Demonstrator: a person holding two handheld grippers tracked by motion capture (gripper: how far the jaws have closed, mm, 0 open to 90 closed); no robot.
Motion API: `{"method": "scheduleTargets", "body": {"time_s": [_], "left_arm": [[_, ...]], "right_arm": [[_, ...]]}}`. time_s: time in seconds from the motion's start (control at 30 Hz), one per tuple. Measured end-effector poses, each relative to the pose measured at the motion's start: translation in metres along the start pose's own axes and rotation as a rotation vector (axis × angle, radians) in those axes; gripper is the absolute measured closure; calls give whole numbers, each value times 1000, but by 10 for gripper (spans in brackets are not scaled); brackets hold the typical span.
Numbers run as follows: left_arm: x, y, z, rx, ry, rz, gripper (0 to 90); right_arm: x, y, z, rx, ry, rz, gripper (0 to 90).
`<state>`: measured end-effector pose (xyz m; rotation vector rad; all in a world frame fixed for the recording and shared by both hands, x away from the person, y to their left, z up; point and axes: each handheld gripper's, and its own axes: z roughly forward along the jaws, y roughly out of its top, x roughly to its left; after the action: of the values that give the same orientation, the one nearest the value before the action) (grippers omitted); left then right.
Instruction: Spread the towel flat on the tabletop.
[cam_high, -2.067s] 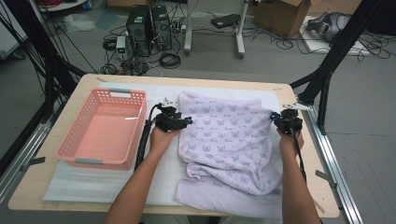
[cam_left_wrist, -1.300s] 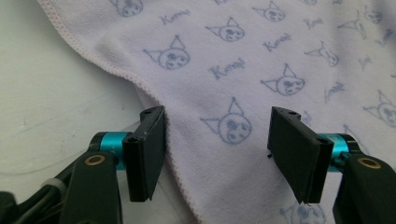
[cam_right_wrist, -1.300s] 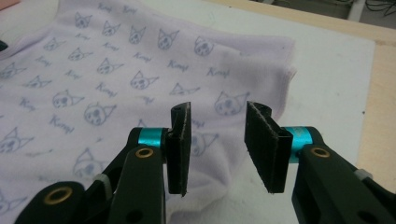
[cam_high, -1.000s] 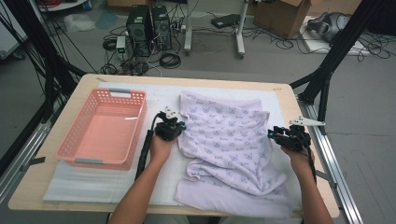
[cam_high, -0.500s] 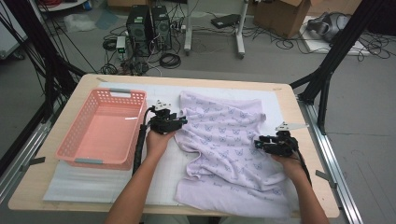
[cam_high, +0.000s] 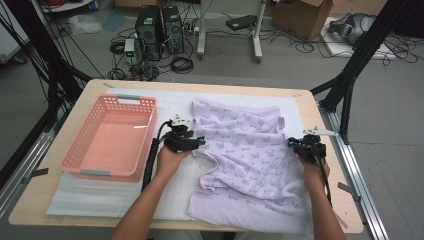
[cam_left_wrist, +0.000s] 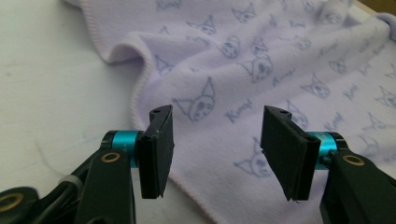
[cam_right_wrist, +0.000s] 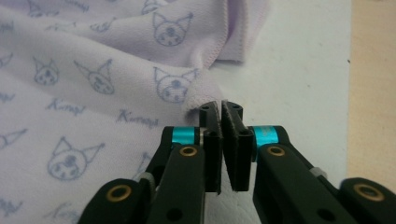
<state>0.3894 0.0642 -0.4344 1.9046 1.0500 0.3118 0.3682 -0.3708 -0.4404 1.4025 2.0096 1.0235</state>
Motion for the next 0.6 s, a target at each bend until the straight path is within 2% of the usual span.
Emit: {"method": "scheduleTargets", "body": {"time_s": [0.07,0.17,0.23,0.3,0.33,0.4,0.43,0.47,0.53,0.57,0.6], "left_arm": [[-3,-1,2,24,4,8,433],[-4,-3,7,59,19,1,386],[-5,-4,11,78,35,-3,357],[-7,-6,15,85,47,23,358],[-10,-6,16,85,67,49,366],[-14,-7,17,87,108,108,441],[-15,-8,17,80,126,139,522],[-15,-9,17,64,118,135,582],[-14,-10,16,54,138,169,801],[-11,-9,16,49,148,159,849],[-8,-8,17,46,164,158,859]], "right_arm": [[0,-1,-3,-19,8,-3,738],[1,-2,-13,-58,55,15,677],[2,-3,-20,-77,91,10,650],[3,-5,-26,-92,119,3,642],[4,-5,-28,-95,124,-1,638],[5,-7,-33,-107,135,-7,637],[6,-8,-35,-114,137,-10,637],[6,-9,-37,-115,140,-4,635],[5,-10,-39,-127,156,5,633],[5,-11,-40,-133,166,9,633],[7,-13,-40,-137,176,11,633]]}}
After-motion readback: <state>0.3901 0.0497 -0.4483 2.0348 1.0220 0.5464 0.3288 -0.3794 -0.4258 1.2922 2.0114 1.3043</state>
